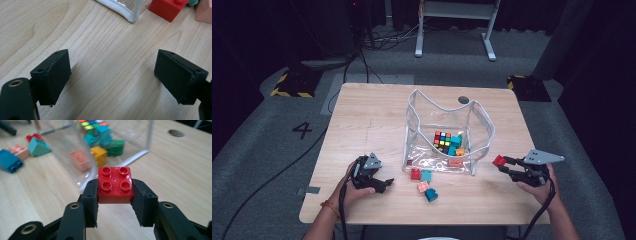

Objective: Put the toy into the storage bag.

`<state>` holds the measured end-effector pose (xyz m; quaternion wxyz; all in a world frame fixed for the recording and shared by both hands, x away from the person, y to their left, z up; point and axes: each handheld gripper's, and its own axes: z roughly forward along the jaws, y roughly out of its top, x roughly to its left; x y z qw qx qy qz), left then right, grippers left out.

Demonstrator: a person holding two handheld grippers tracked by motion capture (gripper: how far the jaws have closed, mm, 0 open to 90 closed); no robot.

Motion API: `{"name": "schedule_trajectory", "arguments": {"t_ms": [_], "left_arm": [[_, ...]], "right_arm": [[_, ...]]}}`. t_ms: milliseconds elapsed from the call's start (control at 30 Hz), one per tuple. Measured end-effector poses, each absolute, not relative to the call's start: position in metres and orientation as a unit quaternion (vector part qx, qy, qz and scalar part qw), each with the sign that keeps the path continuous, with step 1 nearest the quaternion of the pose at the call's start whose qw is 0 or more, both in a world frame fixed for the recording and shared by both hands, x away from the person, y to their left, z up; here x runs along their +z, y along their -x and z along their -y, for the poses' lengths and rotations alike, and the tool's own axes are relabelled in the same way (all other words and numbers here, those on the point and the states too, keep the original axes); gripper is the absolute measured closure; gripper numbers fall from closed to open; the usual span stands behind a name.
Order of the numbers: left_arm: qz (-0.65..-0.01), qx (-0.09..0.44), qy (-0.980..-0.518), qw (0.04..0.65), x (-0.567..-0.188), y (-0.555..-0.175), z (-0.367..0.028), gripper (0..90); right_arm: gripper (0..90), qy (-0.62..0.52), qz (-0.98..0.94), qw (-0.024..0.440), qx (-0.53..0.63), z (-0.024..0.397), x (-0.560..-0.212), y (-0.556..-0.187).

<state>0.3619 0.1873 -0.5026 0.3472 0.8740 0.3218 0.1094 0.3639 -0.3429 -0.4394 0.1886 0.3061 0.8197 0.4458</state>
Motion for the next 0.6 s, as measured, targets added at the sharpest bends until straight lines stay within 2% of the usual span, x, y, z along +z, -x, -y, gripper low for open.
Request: {"name": "schedule_trajectory", "arguments": {"t_ms": [233,600], "left_arm": [[-0.323,0.108,-0.874,0.348,-0.503,-0.362,-0.187,14.0],[-0.323,0.109,-0.874,0.348,-0.503,-0.362,-0.187,14.0]], "right_arm": [[59.3,-0.322,-0.807,0.220,0.443,0.359,-0.422,-0.383],[59.3,-0.311,-0.793,0.249,0.462,0.355,-0.367,-0.411]]}}
